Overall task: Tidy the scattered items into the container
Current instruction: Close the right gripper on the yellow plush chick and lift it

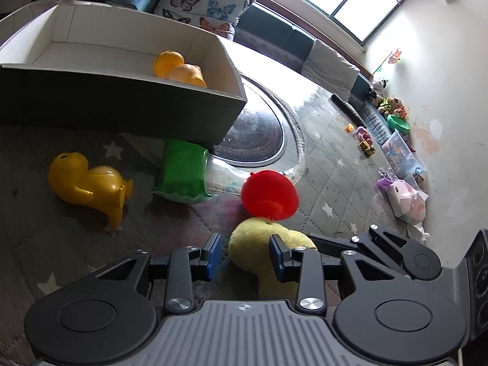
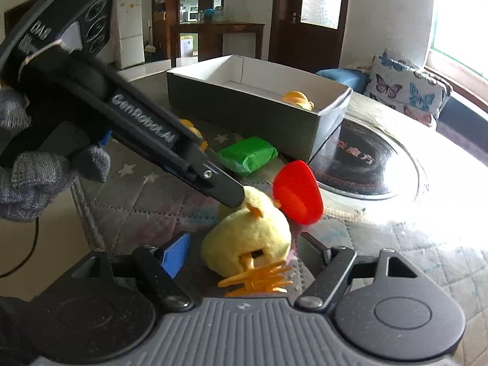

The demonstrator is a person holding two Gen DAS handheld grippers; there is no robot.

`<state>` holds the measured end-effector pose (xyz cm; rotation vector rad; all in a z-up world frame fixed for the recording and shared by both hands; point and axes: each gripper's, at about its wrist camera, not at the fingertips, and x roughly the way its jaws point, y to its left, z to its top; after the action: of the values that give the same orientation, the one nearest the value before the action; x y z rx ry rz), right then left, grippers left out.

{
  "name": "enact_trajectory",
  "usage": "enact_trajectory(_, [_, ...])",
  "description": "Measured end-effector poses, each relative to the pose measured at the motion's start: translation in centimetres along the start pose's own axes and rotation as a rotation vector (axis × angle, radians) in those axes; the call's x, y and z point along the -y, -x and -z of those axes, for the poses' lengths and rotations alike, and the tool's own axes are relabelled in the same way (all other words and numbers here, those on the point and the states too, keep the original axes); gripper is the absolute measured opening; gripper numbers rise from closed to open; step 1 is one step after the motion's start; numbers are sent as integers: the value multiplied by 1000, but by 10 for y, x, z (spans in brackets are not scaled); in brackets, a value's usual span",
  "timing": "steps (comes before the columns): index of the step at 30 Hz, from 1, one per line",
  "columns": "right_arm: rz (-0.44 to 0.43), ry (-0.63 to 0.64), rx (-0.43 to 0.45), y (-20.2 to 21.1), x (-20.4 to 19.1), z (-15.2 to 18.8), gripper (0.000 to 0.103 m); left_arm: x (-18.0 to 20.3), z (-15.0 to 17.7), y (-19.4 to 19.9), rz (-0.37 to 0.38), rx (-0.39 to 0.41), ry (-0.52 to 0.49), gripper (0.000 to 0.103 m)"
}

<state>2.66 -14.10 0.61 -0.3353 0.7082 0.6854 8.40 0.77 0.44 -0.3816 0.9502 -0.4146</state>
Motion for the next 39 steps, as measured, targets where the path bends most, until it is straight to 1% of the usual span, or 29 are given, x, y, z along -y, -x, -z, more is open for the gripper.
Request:
enact_trajectory(2, [6, 8, -1, -3, -2, -1, 70, 1, -1, -1, 3, -1, -5, 38])
enact_trajectory(6, [21, 14, -9, -7, -2, 0, 67, 1, -4, -6, 12, -8, 2, 38])
enact_trajectory(7, [25, 13, -9, -8, -2, 0, 64, 1, -4, -7, 15, -9, 4, 38])
enact_trajectory(12, [37, -24, 5, -9, -1, 2, 64, -2, -6, -10, 36, -10, 29, 39])
enact_trajectory(15, [44, -41, 17, -8, -2, 1, 63, -5, -6, -9, 52, -8, 47, 36])
enact_trajectory(19, [41, -45, 32, -3, -7, -1, 63, -5, -5, -3, 70, 3, 43, 27])
enact_trajectory(24, [47, -34, 60, 4, -14, -5, 63, -2, -4, 10, 85, 40, 16, 26])
enact_trajectory(26, [47, -31, 73, 7, -15, -7, 63, -4, -4, 14, 94, 54, 20, 27])
enact_trajectory(30, [39, -46, 80, 5, -17, -6, 63, -13, -3, 11, 100, 47, 66, 31])
enact_trajectory(34, [38, -49, 64, -1, -20, -1, 63, -16, 0, 3, 77, 14, 73, 34])
enact_trajectory(35, [38, -48, 58, -2, -20, 2, 63, -16, 1, 2, 79, 8, 72, 37])
enact_trajectory(39, [36, -51, 48, -4, -20, 8, 64, -17, 4, -4, 98, -5, 77, 42])
